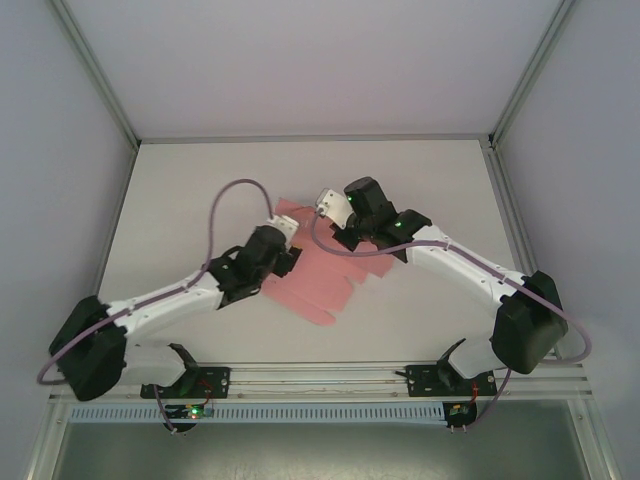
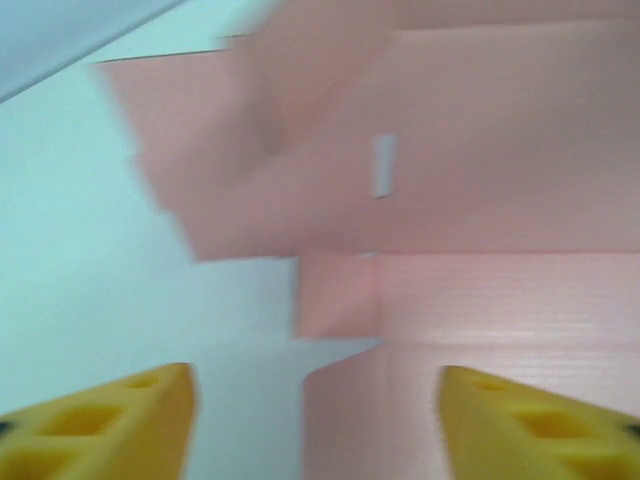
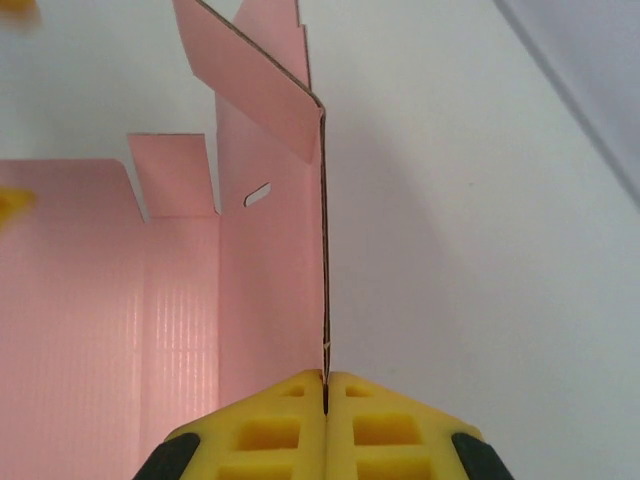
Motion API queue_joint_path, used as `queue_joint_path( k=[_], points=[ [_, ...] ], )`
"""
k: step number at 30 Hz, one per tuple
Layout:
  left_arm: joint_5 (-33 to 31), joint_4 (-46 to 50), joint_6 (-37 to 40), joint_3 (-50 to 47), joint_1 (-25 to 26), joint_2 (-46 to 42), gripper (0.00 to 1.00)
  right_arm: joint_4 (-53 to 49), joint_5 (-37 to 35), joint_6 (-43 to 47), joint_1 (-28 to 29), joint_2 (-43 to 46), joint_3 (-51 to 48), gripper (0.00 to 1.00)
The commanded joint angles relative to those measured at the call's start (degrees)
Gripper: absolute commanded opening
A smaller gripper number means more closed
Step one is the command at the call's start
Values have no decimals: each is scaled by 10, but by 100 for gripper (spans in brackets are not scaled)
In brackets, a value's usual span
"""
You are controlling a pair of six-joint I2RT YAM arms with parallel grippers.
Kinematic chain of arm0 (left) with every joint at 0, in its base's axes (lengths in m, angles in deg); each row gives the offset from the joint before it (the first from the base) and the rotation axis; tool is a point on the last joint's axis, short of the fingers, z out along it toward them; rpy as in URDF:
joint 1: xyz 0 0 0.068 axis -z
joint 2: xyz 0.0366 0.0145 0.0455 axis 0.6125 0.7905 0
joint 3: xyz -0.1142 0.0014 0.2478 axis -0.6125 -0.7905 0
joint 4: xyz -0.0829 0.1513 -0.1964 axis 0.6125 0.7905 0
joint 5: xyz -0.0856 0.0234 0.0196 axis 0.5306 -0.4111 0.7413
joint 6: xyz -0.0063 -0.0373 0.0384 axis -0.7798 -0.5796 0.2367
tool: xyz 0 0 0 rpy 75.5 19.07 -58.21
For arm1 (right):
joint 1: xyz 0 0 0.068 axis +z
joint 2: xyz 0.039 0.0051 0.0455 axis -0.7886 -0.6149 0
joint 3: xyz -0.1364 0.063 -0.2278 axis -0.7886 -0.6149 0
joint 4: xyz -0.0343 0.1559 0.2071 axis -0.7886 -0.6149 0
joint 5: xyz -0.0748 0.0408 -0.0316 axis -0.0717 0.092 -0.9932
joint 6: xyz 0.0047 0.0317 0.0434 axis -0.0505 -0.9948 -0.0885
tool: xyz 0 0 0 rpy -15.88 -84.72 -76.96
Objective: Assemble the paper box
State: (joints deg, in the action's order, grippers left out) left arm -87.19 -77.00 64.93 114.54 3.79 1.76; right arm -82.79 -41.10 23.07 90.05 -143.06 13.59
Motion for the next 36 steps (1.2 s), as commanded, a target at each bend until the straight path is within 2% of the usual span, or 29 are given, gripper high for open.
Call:
queue_joint_path(
  k=[1, 2, 4, 7, 11, 16, 18, 20, 21, 22, 24, 25, 28, 32, 33, 36],
  points=[
    [14, -1, -74, -31, -38, -55, 76, 3, -44, 115, 0, -27, 16, 0],
    [7, 9, -88, -36, -52, -71, 79, 6, -62, 137, 4, -37, 17, 0],
    [-10, 42, -126, -37, -90, -96, 100, 22, -100, 178, 14, -56, 16, 0],
    [-12, 78, -184, -40, -152, -117, 100, 78, -147, 235, 35, -82, -5, 0],
    [22, 50, -171, -60, -188, -128, 100, 84, -159, 251, 50, -114, 6, 0],
    [79, 107, -250, -15, -274, -76, 100, 219, -236, 340, 86, -125, -87, 0],
    [93, 107, -238, -6, -284, -55, 100, 257, -261, 354, 98, -129, -114, 0],
    [177, 74, -194, -8, -283, -53, 99, 259, -260, 345, 100, -130, -119, 0],
    [260, 35, -157, -17, -284, -55, 94, 251, -251, 332, 99, -128, -117, 0],
    [310, 1, -133, -22, -282, -54, 93, 251, -243, 321, 98, -126, -117, 0],
    [370, -54, -105, -23, -274, -37, 89, 258, -222, 313, 98, -121, -119, 0],
    [383, -57, -94, -14, -271, -23, 86, 267, -219, 313, 100, -120, -122, 0],
    [412, -24, -41, 35, -260, 38, 68, 268, -211, 312, 94, -122, -120, 0],
    [497, 24, 20, 103, -235, 120, 54, 262, -198, 302, 88, -122, -120, 0],
    [498, 35, 27, 115, -228, 134, 49, 260, -195, 299, 86, -121, -119, 0],
    [475, 55, 43, 140, -210, 166, 42, 257, -189, 293, 84, -117, -119, 0]
  ],
)
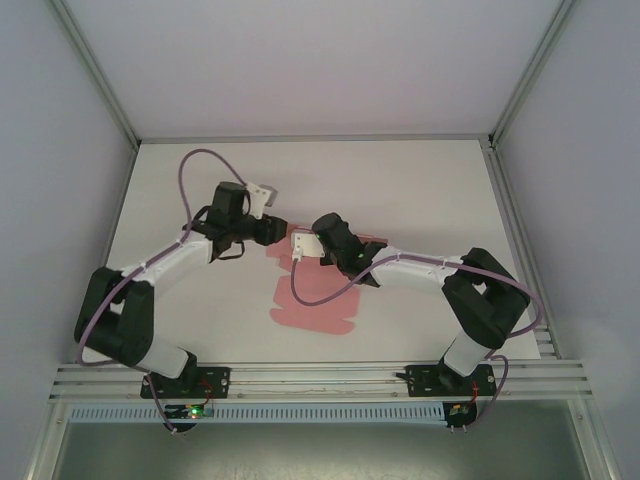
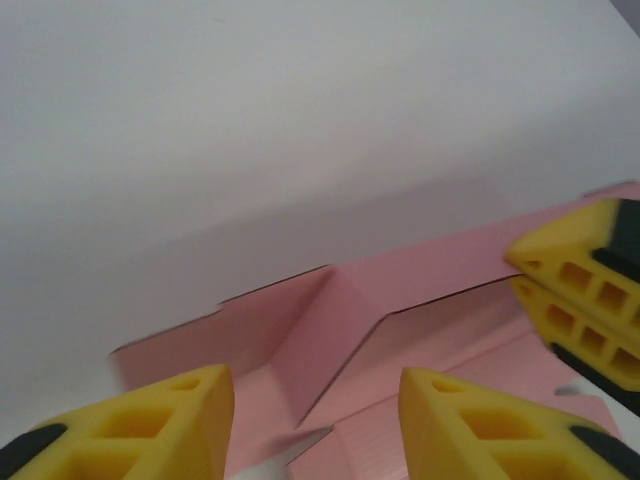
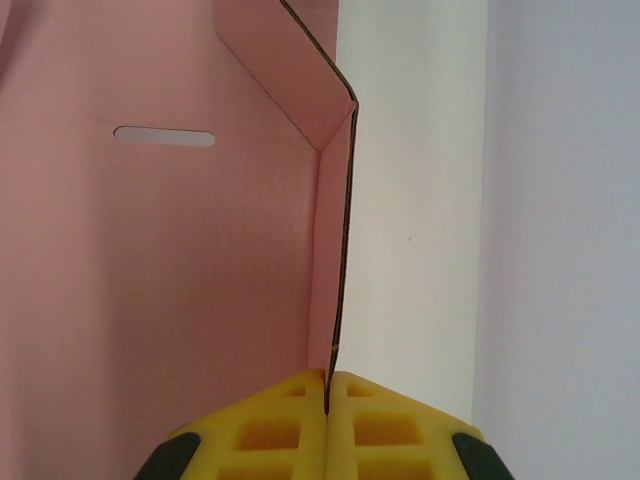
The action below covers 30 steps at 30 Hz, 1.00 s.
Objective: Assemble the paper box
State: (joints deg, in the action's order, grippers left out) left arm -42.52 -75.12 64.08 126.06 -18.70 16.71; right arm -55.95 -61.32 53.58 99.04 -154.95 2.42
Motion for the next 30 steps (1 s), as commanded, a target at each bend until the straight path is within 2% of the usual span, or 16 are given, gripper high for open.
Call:
queue_joint_path(
  k=[1, 4, 6, 8, 12, 16, 19, 20, 22, 23, 26, 30],
  points=[
    [24, 39, 53, 31, 20, 25, 40, -12, 14, -14, -7, 1, -6, 0],
    [1, 57, 62, 56, 40, 51, 36, -13, 18, -15, -8, 3, -5, 0],
    [-47, 80, 73, 76, 58, 67, 30, -16, 23, -16, -9, 4, -2, 0],
    [-81, 88, 76, 86, 66, 78, 29, -19, 30, -18, -10, 6, -1, 0],
    [-103, 97, 77, 97, 69, 87, 25, -19, 35, -24, -11, 11, -1, 0],
    [-144, 102, 83, 93, 71, 90, 25, -27, 37, -28, -14, 17, -2, 0],
    [-145, 106, 88, 95, 72, 96, 23, -33, 46, -32, -15, 22, -2, 0],
    [-135, 102, 88, 95, 73, 96, 19, -34, 46, -34, -15, 23, -1, 0],
    [-120, 90, 82, 94, 73, 99, 2, -37, 45, -36, -15, 23, -1, 0],
    [-121, 84, 79, 94, 76, 100, 0, -38, 45, -37, -15, 23, -1, 0],
    [-158, 63, 74, 87, 83, 94, 0, -48, 34, -40, -16, 21, 0, 0],
    [-193, 50, 87, 69, 84, 80, 0, -103, 9, -62, -36, 24, 4, 5]
  ],
)
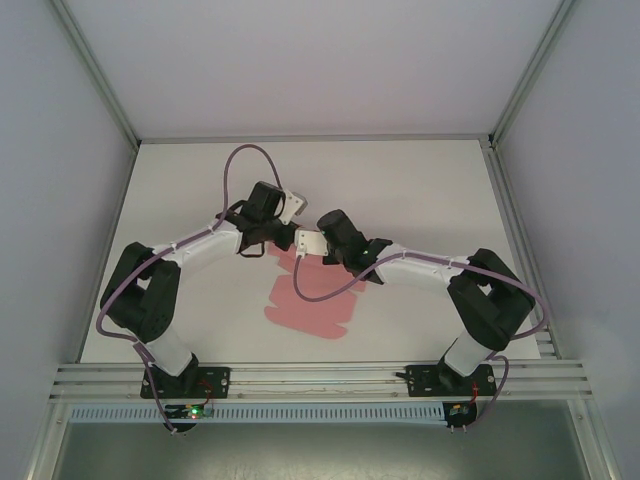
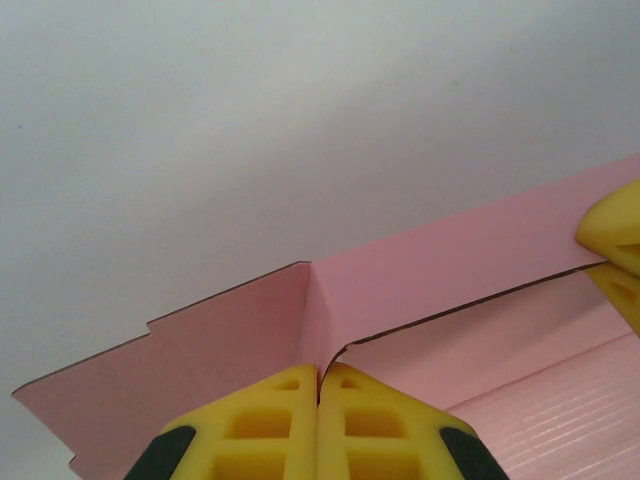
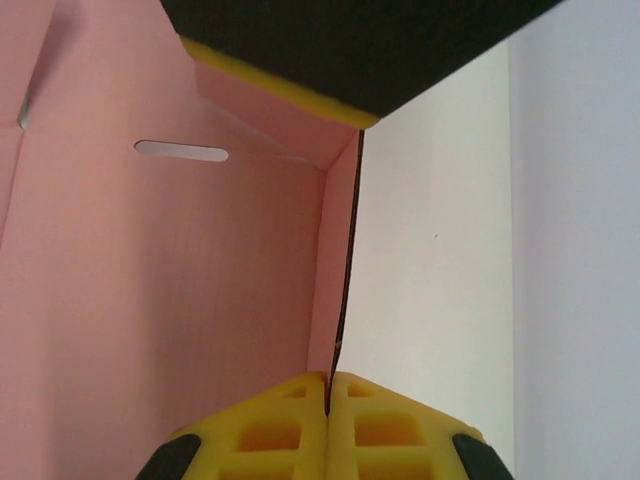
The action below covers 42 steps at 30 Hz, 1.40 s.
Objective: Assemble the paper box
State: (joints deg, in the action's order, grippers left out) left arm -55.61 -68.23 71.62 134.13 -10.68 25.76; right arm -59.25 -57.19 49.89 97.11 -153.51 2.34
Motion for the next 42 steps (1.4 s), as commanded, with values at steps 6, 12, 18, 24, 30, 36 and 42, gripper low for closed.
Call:
queue_joint_path(
  k=[6, 12, 18, 24, 30, 36, 42],
  points=[
    [-56, -7, 33, -13, 4, -13, 0, -102, -2, -36, -49, 37, -4, 12],
    [-43, -8, 45, -19, 3, -25, 0, -138, -20, -32, -61, 25, 1, 16],
    [-36, -5, 49, -20, 4, -30, 0, -125, -1, -31, -65, 18, 6, 14],
    [-21, -5, 40, -16, 4, -26, 0, -102, -9, -16, -47, -8, 24, 14],
    [-23, 1, 40, -14, 4, -30, 0, -80, -2, -24, -37, -14, 38, 12],
    [-23, 0, 21, -17, 6, -40, 0, -31, -55, 1, -29, -11, 18, 0],
    [-45, -16, -24, -54, 4, -115, 35, 90, -119, 55, -23, 21, -34, 0]
  ],
)
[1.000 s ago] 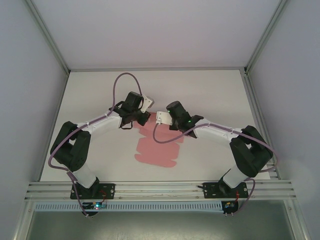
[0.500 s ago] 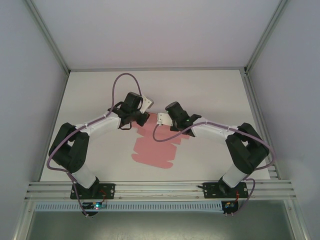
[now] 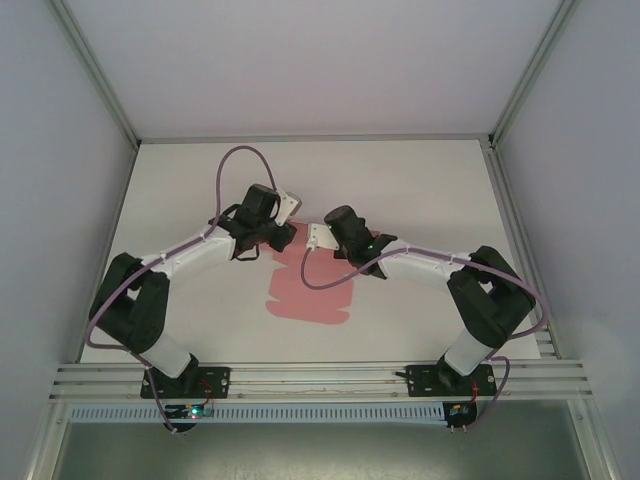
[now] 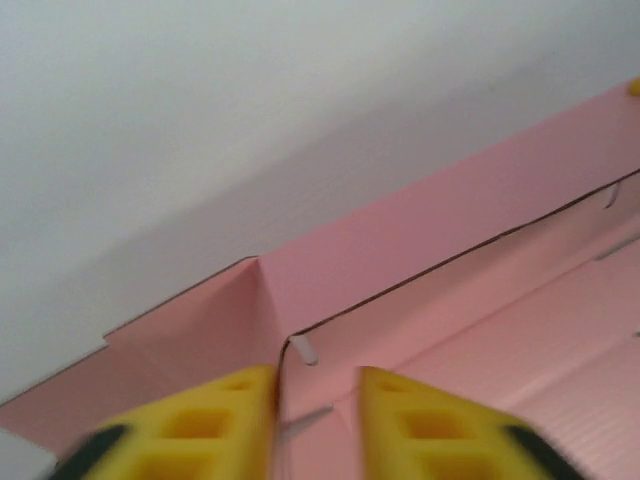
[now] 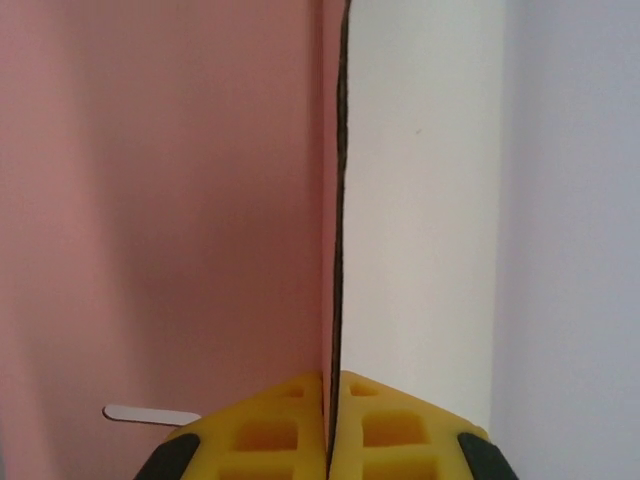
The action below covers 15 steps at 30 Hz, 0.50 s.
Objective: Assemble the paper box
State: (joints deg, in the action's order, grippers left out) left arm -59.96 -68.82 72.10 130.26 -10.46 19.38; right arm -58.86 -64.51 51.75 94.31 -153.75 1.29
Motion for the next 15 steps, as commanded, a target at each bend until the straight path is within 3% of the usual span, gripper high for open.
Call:
queue_joint_path(
  k=[1, 2, 3, 7, 10, 15],
  points=[
    [-10, -9, -35, -25, 0, -72, 36, 115, -52, 52, 8, 29, -37, 0],
    [-26, -7, -44, -33, -2, -93, 45, 133, -56, 67, 11, 33, -47, 0],
    [-51, -5, -57, -41, -5, -117, 70, 161, -67, 85, 16, 33, -59, 0],
    [-176, 6, -122, -77, -25, -202, 100, 317, -115, 162, 38, 10, -117, 0],
    [-234, 32, -179, -91, -74, -230, 100, 415, -142, 216, 47, -27, -135, 0],
    [-246, 86, -268, -79, -182, -204, 100, 423, -132, 214, 45, -28, -115, 0]
  ],
)
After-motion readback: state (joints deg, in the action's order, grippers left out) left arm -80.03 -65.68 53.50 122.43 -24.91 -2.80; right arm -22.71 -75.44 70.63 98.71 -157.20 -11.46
